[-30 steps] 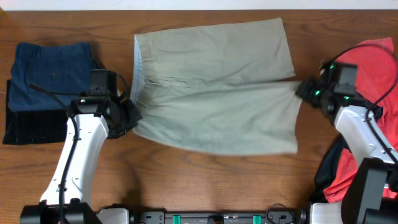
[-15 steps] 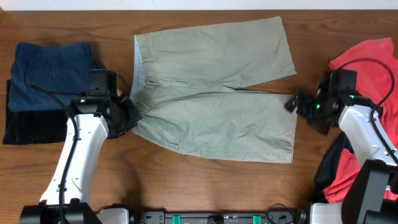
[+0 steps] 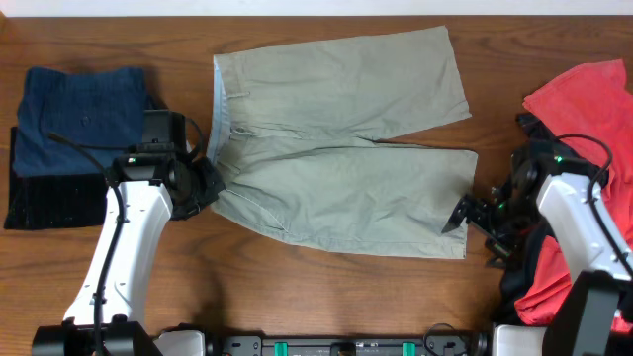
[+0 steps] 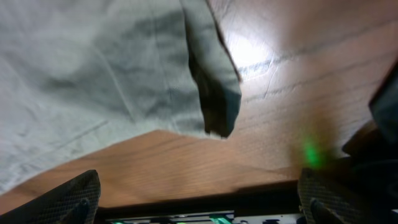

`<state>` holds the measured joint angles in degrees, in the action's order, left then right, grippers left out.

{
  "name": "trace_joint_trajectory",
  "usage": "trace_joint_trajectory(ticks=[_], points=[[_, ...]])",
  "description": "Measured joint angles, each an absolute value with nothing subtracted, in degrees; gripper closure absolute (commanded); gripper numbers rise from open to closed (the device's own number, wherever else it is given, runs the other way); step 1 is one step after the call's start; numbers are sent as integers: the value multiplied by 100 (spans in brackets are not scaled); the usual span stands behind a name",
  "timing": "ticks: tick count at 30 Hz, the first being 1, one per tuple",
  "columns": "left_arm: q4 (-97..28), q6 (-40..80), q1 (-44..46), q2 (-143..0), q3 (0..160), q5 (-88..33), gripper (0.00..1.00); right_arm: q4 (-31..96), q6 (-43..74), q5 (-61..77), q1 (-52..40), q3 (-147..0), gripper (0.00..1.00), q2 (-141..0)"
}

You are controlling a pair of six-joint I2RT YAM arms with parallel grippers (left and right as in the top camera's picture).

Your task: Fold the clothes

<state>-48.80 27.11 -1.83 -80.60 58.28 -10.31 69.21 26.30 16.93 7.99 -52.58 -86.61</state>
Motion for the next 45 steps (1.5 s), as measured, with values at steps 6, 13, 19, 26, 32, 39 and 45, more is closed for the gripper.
trace_joint_trajectory(ticks=[6,13,19,26,32,39,45], points=[[-4882,2711,-183,-8060,5828,-1031,94,6386,2956,1660,458,-4598,1,-8433],[-4884,2711,-183,-8060,5828,-1031,94,5293,3420,1601,360,-3942,12,-8433],[-4906,2711,-183,-8060,5828,-1031,94,4639,3557,1603,346,-3920,35,-8433],[-4915,2711,-183,-8060,5828,-1031,94,4539,3658,1605,346,-3918,99,-8433],[-5041,2700,-183,-8060,5828,-1031,94,4578,3627,1603,346,-3916,99,-8433],[-5540,2383,-183,-8005,5830,-1127,94,5236,3271,1592,565,-4198,99,-8272],[-6379,2084,-183,-7389,6055,-1286,94,6254,2724,1605,1100,-5384,99,-7651]])
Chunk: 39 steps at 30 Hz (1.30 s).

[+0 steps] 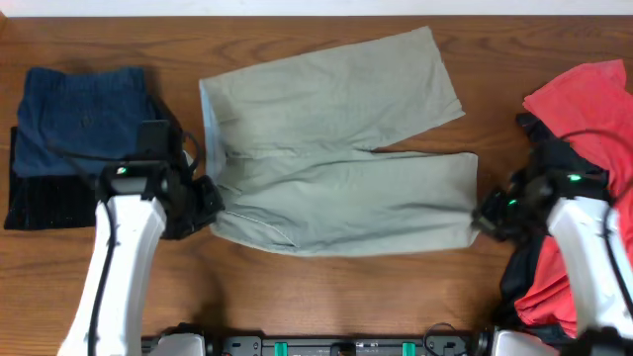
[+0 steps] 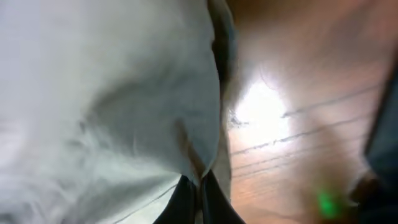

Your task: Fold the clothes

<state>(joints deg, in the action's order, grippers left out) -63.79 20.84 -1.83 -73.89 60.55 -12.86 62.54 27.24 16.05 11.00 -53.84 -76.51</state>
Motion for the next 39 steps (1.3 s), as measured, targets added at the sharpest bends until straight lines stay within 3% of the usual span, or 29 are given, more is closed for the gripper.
trace_joint_trajectory(ticks=[7,14,24,39], points=[[-7369,1868,-183,-6410,6326,-1459,94,7472,2290,1450,1420,-6729,99,-6803],[-7734,1614,-176,-5612,6331,-1828,94,7496,1909,1347,1605,-7762,99,-6418],[-6875,2112,-172,-5483,6337,-2058,94,5986,1452,1466,1181,-8287,99,-7380],[-5013,4348,-167,-7373,6342,-878,94,2818,1251,1358,56,-8329,99,-9719]])
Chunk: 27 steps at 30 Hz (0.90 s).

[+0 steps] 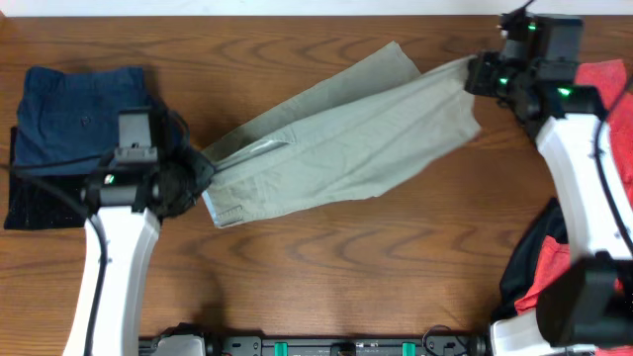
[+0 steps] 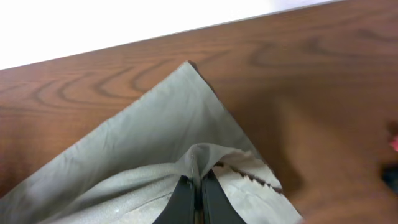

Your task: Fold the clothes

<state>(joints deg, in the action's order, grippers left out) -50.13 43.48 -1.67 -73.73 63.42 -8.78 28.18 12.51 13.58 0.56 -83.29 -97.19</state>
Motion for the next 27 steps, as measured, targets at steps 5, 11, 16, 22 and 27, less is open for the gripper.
trace_joint_trajectory(ticks=[5,11,16,22,27], points=[[-4547,4698,-167,-8112,6346,-534,94,1962,1256,1341,-180,-8329,99,-10302],[-3723,4930,-224,-8997,6346,-287,29,832,1282,1299,-478,-8331,16,-10989],[-3321,4980,-471,-9238,6346,-318,16,880,1269,1302,-648,-8337,1,-11358],[-3489,4602,-982,-9207,6346,-982,9,2154,1284,1282,-548,-8370,1,-11330],[-3988,4047,-993,-9207,6344,-1203,1,3771,1284,1267,-261,-8372,1,-11146]])
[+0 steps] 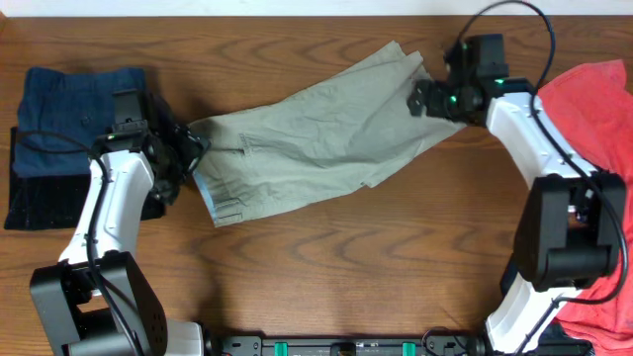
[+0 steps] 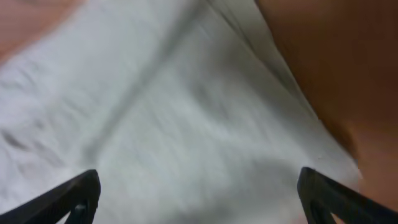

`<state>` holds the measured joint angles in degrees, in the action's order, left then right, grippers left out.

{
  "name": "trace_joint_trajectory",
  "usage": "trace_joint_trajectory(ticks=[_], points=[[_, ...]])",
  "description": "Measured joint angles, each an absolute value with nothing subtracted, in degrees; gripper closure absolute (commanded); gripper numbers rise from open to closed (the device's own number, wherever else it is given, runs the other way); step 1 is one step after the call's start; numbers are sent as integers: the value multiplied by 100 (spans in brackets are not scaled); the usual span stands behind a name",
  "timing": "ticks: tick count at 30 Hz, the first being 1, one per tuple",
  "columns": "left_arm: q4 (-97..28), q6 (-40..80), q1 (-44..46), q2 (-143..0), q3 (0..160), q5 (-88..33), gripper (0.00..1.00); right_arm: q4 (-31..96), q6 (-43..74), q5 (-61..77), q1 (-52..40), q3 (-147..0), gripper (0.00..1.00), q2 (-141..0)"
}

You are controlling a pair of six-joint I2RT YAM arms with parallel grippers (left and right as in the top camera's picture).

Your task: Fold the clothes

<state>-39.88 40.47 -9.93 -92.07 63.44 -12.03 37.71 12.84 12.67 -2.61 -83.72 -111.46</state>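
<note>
The khaki shorts (image 1: 316,133) lie folded lengthwise, one leg on the other, running diagonally from the waistband at the left to the leg hems at the far right. My right gripper (image 1: 427,99) hovers over the leg end. In the right wrist view it (image 2: 199,193) is open, its fingers (image 2: 78,196) wide apart with only pale cloth (image 2: 186,112) beneath. My left gripper (image 1: 188,150) sits at the waistband's left edge, touching the cloth. Whether its jaws hold the fabric does not show.
A stack of dark blue folded clothes (image 1: 74,124) lies at the left, close behind the left arm. A red garment (image 1: 593,109) with dark cloth under it is heaped along the right edge. Bare wood (image 1: 326,277) stretches in front of the shorts.
My right gripper was shut on the leg hem, held above the far right corner. It now stands open over the leg end, which lies on the table. The waistband has shifted slightly back.
The shorts first lay spread flat, my right gripper open at the near leg's hem and my left at the waist. Then the right was shut on the hem. Later the near leg was over the far one. Now the shorts lie folded in half, released by the right.
</note>
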Motion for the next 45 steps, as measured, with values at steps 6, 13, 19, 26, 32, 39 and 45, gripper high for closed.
trace_joint_trajectory(ticks=[6,13,19,26,32,39,45], points=[[-3966,3811,-991,-9207,6163,-1188,2,5282,1284,1090,309,-8370,1,-10643],[-3656,3275,-913,-9411,5929,-1632,2,6342,1275,998,666,-8372,1,-10158],[-3424,2862,-779,-10101,5927,-2147,2,6737,1273,1000,661,-8374,1,-10103],[-3400,2683,-652,-10370,5983,-2346,30,6956,1271,1000,661,-8374,1,-10103],[-3371,2239,-502,-10549,5972,-2388,94,6956,1181,1041,661,-8374,1,-10103],[-3826,1684,-252,-10547,6040,-2388,94,6665,843,1295,615,-8374,21,-10103],[-5017,1461,-176,-10038,6340,-2263,94,6016,513,1669,220,-8374,94,-10103]])
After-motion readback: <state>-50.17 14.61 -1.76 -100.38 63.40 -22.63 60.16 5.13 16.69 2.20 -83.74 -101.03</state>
